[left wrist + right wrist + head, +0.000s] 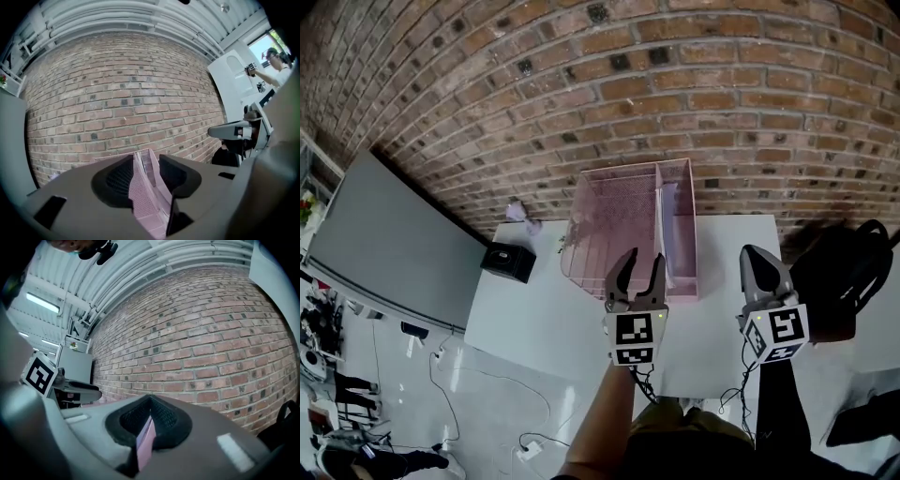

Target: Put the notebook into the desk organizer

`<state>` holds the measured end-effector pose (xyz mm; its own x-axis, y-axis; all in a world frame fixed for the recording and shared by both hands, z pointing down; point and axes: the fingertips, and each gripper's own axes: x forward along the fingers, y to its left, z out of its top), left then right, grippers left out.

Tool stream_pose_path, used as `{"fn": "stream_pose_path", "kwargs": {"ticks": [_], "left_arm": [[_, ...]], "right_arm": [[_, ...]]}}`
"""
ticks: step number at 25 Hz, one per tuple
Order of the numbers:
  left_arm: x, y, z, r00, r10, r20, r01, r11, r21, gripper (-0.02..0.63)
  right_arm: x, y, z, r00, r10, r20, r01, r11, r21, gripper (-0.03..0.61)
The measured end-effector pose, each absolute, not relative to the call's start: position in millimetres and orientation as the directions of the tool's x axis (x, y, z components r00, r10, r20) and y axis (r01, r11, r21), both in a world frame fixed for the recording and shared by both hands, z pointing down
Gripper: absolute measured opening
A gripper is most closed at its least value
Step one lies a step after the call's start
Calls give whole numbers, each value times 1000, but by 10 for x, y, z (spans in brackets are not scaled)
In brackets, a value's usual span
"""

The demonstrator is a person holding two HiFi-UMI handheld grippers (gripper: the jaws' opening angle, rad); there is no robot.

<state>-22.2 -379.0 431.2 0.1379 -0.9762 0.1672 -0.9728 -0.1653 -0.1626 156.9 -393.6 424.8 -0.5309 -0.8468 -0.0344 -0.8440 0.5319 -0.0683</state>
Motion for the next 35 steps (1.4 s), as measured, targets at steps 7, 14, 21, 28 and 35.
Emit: {"fn": "stream_pose_path", "kwargs": {"ticks": [7, 14, 21, 28, 35], "left_arm": [[-393, -3468, 3997, 163, -979, 120, -970, -181, -164, 180], [-627, -3007, 3761, 206, -976, 77, -961, -216, -170, 189], [-886, -2461, 3687, 239, -970, 40, -960, -243, -143, 187], [-932, -2067, 3682, 264, -964, 24, -955, -264, -134, 127], [-1060, -1810, 3663, 259, -966, 12, -956, -258, -139, 9]], "right_arm": [[1369, -3711, 4098, -539, -840, -63, -838, 542, -66, 2], [1112, -3294, 3904, -514, -854, -79, -854, 518, -48, 2], [868, -2684, 3775, -499, -862, -90, -863, 503, -40, 2], [735, -2227, 3726, -492, -864, -101, -868, 496, -10, 2], [649, -1955, 3722, -481, -870, -104, -875, 485, -10, 2]]}}
